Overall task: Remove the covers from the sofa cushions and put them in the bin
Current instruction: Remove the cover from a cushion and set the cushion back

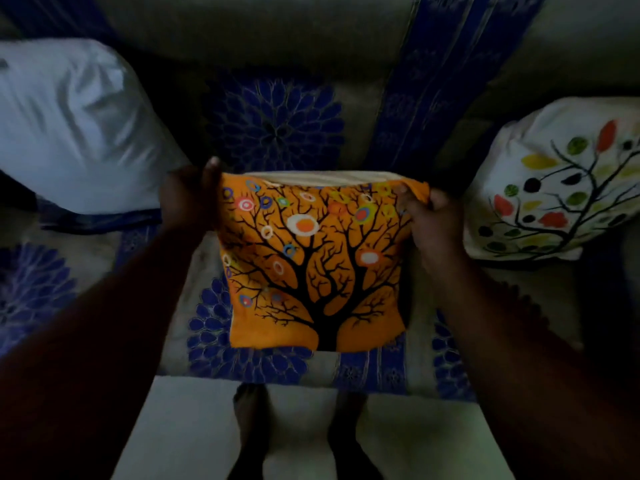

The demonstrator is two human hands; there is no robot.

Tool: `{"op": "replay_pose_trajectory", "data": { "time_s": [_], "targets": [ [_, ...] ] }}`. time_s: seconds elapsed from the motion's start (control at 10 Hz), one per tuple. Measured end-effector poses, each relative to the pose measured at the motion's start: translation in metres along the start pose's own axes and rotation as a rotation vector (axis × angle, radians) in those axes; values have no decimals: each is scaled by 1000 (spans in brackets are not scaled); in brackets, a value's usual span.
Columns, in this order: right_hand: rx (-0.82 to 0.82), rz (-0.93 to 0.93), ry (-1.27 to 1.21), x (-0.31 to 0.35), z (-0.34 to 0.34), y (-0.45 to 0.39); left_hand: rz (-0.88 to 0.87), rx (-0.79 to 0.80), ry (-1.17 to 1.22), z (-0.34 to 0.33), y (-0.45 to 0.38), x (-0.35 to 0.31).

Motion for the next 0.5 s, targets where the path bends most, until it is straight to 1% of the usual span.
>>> {"op": "replay_pose_trajectory", "data": {
  "time_s": [0.1,0.2,0.3,0.4,0.5],
  "targets": [
    [-66,23,-34,22,9,16,-92,8,-25,26,13,-30],
    [-72,18,-52,49,28,30,-219,412,38,45,37,-41],
    [11,47,15,65,44,39,-279,518,-198,65,53,-45],
    [56,59,45,85,54,43,-315,427,-136,87,47,-62],
    [50,110,46,102,58,30,-311,374,-159,102,27,-80]
  ]
}}
Point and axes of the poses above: each hand's wrist, its own y-axis away from the middle knuckle, its own z-axis out of the back of the hand, x = y × z, the point moved 2 cm from there along -y, towards the middle knuckle, and after that the axes turned 1 degree about -y, right-handed, at the moved point
